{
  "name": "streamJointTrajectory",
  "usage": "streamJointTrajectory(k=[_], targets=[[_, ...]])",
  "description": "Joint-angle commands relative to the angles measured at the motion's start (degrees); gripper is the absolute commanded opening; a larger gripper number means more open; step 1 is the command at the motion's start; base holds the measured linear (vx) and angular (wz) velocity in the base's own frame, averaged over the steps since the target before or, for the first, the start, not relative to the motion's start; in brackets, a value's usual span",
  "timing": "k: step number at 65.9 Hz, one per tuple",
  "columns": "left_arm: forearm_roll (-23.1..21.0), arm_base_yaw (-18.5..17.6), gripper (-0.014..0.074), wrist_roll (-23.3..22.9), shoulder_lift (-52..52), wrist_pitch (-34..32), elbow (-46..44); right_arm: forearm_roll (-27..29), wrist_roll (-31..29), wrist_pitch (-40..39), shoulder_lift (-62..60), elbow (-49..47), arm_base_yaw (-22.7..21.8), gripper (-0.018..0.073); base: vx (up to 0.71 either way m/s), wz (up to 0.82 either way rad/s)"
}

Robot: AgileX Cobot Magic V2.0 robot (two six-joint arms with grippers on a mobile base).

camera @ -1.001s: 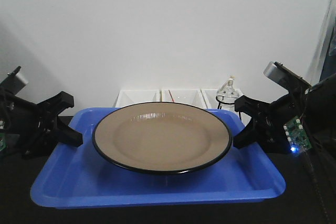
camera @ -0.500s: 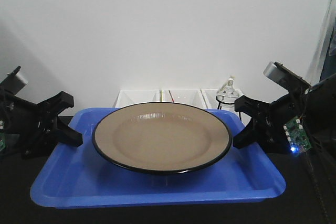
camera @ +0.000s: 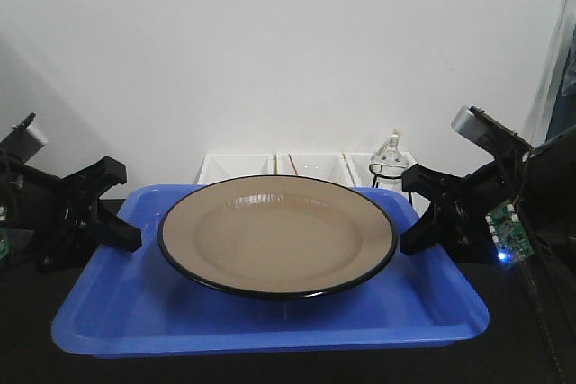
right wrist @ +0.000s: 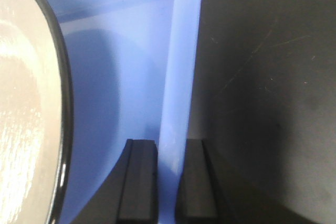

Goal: Place disk in tray to left cabinet
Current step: 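Hold the tray level with both grippers, then carry the tray with both grippers while the base turns away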

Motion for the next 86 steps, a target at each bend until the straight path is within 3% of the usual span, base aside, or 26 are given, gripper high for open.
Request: streamJointTrajectory(k=[1,38,86], targets=[[-10.4,-1.3,0.0,-0.7,-2.7,-1.3,-2.2,9.7,-0.6,-2.2,-2.8,-2.2,1.4,-0.0004,-0.02,-0.02],[-10.4,-1.3,0.0,-0.7,-2.7,-1.3,-2.2,9.7,-0.6,-2.2,-2.8,-2.2,1.4,-0.0004,-0.09,0.11],[-10.4,-1.3,0.0,-0.7,-2.7,-1.3,-2.2,9.7,-0.6,-2.2,-2.8,-2.2,1.4,-0.0004,-0.16,0.6]])
